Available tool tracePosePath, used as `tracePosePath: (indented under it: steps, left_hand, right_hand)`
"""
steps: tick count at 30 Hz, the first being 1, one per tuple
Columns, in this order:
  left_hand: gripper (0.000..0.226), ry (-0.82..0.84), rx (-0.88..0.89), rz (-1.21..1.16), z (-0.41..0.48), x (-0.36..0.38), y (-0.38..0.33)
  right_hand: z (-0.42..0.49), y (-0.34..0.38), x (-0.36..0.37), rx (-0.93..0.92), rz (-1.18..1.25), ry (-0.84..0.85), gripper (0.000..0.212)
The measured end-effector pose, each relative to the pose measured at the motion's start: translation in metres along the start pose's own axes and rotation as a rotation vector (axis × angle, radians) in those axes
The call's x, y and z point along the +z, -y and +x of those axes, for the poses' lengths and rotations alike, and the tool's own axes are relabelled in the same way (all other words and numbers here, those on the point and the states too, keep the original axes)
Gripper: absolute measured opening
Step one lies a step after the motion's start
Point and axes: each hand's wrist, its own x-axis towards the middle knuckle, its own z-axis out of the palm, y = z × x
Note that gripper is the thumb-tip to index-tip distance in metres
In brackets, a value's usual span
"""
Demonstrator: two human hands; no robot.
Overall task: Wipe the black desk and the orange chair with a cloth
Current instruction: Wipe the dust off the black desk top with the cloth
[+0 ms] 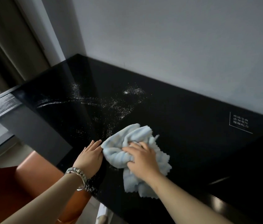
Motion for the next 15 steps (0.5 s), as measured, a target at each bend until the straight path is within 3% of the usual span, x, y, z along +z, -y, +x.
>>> tracePosePath:
  steps: [2,5,8,12,15]
  left_hand:
    - [0.043,-0.002,-0.021,-0.041,-0.008,-0.001,0.003]
    - [0.045,-0.058,-0.117,-0.023,-0.022,-0.003,0.007]
    - [0.047,-0.055,-0.157,0.016,-0.039,0.000,0.010]
    - [0.049,-0.035,-0.139,0.017,-0.045,-0.001,0.015]
    - [0.049,-0.027,-0.092,0.061,-0.047,-0.001,0.021]
  right_hand:
    - [0.002,-0.012,-0.014,0.105,0.091,-0.001,0.045]
    - [0.001,-0.053,-0.043,0.423,-0.025,-0.123,0.041]
    - [-0.020,-0.067,-0.052,0.598,-0.217,0.012,0.048]
    - [-0.041,-0.024,-0.017,0.517,-0.233,0.036,0.051]
    - [-0.051,0.023,0.012,0.225,-0.138,-0.026,0.047]
